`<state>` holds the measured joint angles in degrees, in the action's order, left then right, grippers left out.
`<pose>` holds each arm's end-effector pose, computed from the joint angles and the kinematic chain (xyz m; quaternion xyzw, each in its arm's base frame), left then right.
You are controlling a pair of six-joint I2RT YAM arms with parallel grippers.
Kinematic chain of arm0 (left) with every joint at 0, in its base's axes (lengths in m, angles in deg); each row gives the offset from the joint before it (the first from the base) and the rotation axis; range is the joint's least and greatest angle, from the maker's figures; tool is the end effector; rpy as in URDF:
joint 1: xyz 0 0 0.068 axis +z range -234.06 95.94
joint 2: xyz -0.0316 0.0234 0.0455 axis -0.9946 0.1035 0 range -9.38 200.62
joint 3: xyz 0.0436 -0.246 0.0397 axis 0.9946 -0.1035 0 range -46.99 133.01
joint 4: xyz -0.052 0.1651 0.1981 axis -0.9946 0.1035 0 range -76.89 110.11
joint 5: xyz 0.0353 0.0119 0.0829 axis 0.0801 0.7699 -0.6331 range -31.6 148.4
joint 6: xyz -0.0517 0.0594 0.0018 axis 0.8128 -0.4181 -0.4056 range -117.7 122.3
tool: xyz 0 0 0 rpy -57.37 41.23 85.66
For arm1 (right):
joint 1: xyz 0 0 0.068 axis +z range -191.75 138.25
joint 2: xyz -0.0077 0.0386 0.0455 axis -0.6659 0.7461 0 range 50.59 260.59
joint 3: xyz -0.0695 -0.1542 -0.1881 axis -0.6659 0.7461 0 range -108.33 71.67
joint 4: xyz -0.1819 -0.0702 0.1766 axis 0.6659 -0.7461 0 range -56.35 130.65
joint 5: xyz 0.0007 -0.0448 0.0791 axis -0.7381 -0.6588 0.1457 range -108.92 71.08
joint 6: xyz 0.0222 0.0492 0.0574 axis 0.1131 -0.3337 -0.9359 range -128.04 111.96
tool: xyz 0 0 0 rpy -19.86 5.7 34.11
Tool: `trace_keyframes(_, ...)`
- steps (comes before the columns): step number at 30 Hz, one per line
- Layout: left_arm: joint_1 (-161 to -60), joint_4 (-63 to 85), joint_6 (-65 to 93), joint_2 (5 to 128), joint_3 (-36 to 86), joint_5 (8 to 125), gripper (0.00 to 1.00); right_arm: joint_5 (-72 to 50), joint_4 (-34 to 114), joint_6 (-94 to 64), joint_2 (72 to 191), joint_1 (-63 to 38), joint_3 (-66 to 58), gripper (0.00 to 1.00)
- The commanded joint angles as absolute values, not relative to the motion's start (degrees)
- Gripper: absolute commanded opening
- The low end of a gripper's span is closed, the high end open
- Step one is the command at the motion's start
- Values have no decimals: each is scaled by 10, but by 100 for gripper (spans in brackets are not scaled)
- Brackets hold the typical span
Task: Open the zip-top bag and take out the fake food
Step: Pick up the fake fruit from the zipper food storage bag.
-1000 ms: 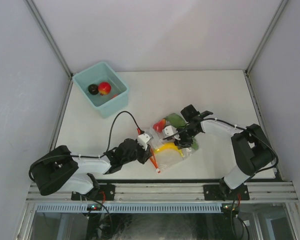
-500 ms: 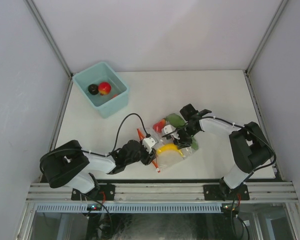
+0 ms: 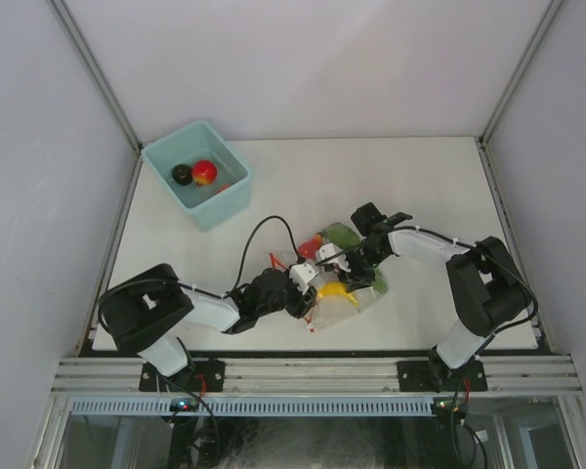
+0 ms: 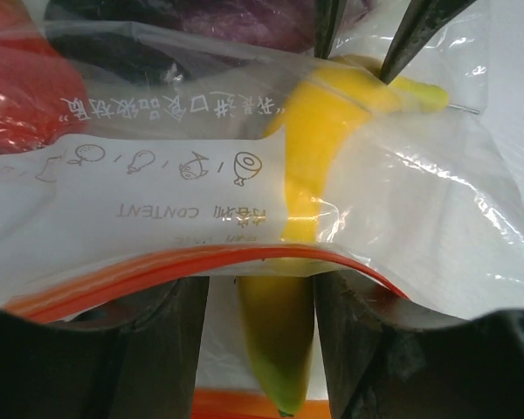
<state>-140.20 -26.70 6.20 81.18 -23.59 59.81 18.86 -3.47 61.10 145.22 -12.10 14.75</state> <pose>0.1653 -0.2494 0.0878 0.3818 0.7641 -0.2691 0.4449 0.2313 0.1793 0.1266 -0.7315 0.5967 0.2812 0.1727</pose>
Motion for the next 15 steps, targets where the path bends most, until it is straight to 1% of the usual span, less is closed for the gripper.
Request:
trace_keyframes(1, -1405, -296, 74, 832, -205, 589, 53, 204, -47, 602, 1455, -121, 128, 30)
trace_keyframes(7, -1405, -294, 83, 839, -213, 573, 47, 209, -50, 602, 1452, -129, 124, 30)
trace_keyframes(9, -1405, -288, 86, 836, -217, 565, 35, 212, -52, 602, 1447, -135, 123, 30)
trace_keyframes(10, -1405, -282, 89, 833, -219, 562, 31, 216, -52, 602, 1445, -140, 123, 30)
trace_keyframes(15, -1404, -258, 108, 795, -240, 552, 21, 224, -50, 597, 1428, -169, 123, 31)
